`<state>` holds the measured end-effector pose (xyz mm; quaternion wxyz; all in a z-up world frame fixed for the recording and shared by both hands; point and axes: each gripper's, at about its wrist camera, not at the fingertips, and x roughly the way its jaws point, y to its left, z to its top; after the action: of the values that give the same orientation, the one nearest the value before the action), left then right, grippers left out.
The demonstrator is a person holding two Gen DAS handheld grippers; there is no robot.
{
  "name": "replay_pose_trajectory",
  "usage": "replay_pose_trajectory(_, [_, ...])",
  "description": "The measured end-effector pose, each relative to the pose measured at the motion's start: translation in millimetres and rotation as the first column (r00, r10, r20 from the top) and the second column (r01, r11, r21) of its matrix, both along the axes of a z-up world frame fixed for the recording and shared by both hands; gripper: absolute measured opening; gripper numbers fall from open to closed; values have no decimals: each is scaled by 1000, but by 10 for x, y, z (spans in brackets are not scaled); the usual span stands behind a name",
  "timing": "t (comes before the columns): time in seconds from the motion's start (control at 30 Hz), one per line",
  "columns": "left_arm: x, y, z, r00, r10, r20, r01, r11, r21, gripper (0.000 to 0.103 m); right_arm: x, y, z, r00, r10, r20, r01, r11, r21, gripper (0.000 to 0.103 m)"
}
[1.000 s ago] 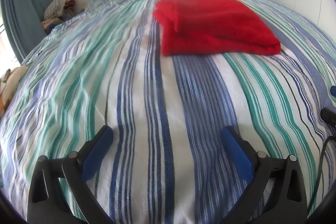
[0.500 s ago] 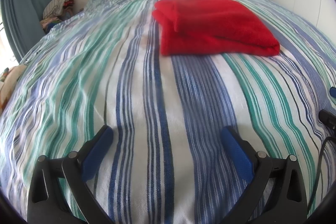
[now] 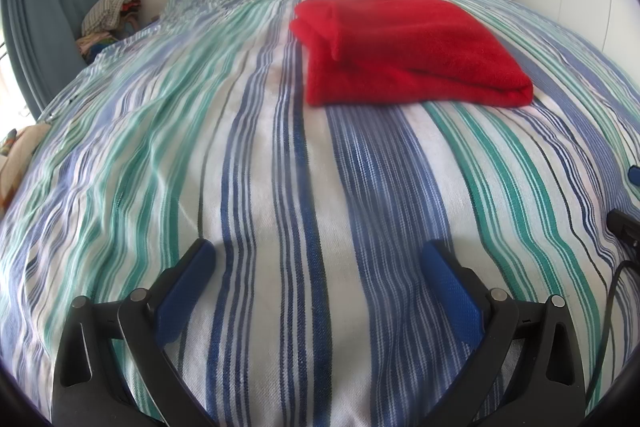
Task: Fold small clothes
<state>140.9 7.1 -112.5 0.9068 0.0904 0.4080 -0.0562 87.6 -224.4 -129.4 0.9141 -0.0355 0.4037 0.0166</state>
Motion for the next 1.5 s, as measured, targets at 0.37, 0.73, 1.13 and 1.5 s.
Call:
replay_pose_trajectory(0.37, [2,0,-2,1000,0,-2,0,1000,-1,103,0,2,-1,1000,0,0,0,1000,-1,102])
replay_pose_trajectory(0.73, [14,2,-19,1000,-2,-12,1,1000,-5,103,0,6,-1,1000,0,0,0,1000,0,102])
replay_pose_trajectory(1.13, [27,30,-25,1000,-5,-25,5,1000,-18,103,-9,-1,-14,1000,0,-2,0,1000,2,102])
replay_pose_trajectory(1.5, [41,43,21,998,-15,-62,14,1000,-22,102,-16,-2,-16,1000,-2,-3,2,1000,-1,102])
